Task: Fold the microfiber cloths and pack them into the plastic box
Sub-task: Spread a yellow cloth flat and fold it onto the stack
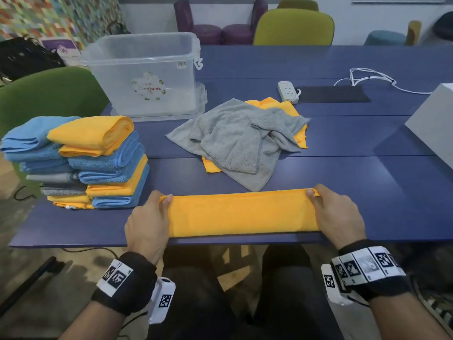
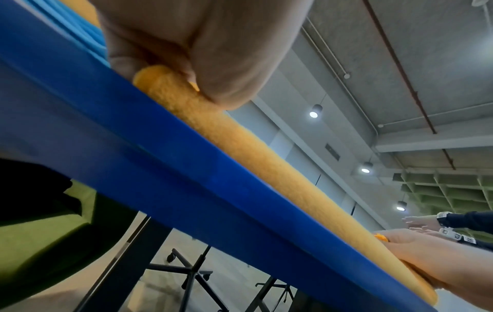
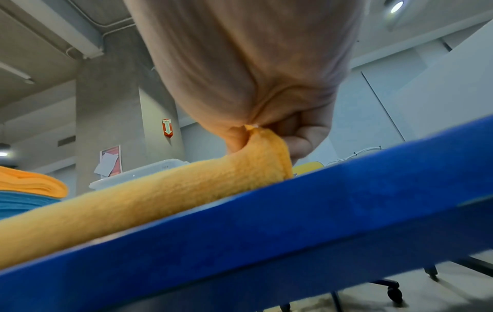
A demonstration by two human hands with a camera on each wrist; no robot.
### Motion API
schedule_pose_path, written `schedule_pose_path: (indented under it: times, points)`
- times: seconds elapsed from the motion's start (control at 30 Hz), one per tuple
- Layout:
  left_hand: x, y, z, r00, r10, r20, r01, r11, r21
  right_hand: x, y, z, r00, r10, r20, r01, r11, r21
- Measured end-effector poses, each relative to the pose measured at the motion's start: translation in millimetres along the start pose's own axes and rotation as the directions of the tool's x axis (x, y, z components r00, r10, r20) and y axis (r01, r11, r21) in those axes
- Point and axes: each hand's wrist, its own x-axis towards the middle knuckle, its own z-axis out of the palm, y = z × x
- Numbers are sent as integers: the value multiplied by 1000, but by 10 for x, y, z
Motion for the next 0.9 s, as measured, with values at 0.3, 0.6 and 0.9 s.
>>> schedule_pose_path:
  times: [0.3, 0.6, 0.9]
  points:
    - [96, 154, -2, 997, -45, 70, 30, 978, 208, 102, -65, 35, 997, 61, 37, -60, 997, -42]
    - [188, 243, 33, 983, -134, 127, 85, 939, 332, 38, -126, 40, 994, 110, -6, -110, 994, -17]
    - [163, 264, 37, 980, -176, 88, 138, 932, 335, 49, -97, 171, 983, 56, -175, -66, 997, -51]
